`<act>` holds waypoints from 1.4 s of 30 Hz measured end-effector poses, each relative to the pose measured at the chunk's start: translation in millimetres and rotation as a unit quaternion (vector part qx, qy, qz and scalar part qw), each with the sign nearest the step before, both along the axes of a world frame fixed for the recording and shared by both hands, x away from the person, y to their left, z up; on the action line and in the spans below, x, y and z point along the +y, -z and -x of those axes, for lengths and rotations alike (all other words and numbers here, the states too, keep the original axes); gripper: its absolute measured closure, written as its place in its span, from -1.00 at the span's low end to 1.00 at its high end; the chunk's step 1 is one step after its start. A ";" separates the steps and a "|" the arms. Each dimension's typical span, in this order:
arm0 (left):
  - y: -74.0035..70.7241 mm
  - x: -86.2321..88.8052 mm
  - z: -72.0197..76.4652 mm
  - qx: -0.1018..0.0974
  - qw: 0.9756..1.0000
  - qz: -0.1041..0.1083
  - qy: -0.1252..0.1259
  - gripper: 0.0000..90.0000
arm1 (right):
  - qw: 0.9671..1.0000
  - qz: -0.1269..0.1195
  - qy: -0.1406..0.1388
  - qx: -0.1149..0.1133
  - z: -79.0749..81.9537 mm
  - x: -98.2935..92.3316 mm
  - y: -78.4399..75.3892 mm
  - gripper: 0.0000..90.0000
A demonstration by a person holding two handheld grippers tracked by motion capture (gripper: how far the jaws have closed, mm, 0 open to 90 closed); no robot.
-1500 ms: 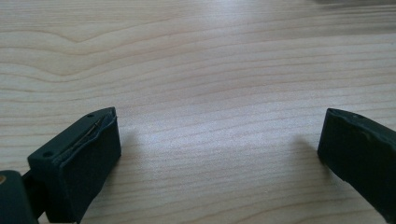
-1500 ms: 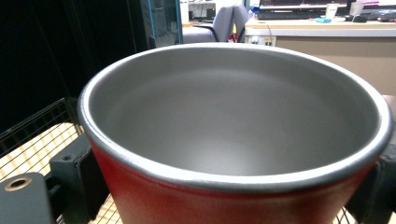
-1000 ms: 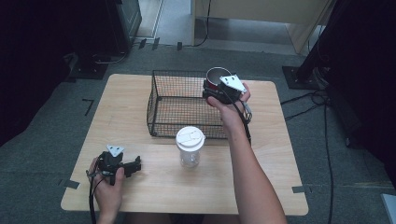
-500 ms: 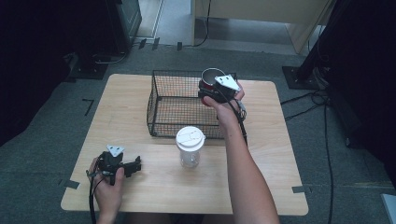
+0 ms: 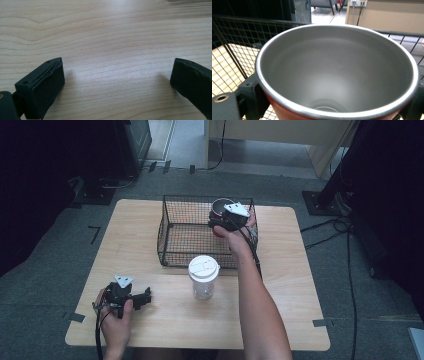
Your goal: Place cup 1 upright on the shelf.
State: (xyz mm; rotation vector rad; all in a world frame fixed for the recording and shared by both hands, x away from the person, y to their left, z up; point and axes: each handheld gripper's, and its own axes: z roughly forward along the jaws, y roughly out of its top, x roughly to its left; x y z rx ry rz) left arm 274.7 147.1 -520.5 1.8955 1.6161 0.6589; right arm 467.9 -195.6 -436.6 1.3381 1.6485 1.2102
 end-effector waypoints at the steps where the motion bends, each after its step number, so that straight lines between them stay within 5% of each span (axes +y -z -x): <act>1: 0.0 -0.1 -0.1 0.000 1.000 0.000 0.000 -1.00 | 1.000 0.003 -0.001 0.000 -0.5 0.1 1.0 -0.83; 22: -0.1 0.0 -0.2 0.001 1.000 -0.001 0.002 -1.00 | 0.998 0.023 -0.024 0.044 -3.5 2.1 14.2 -0.85; 28: 0.0 -0.1 -0.3 0.000 1.000 -0.001 0.001 -1.00 | 0.999 0.015 -0.025 0.036 -1.7 0.0 9.7 -1.00; 42: -0.1 -0.4 -0.4 0.001 1.000 -0.001 0.003 -1.00 | 0.999 0.016 -0.027 -0.001 9.6 -3.5 -14.1 -1.00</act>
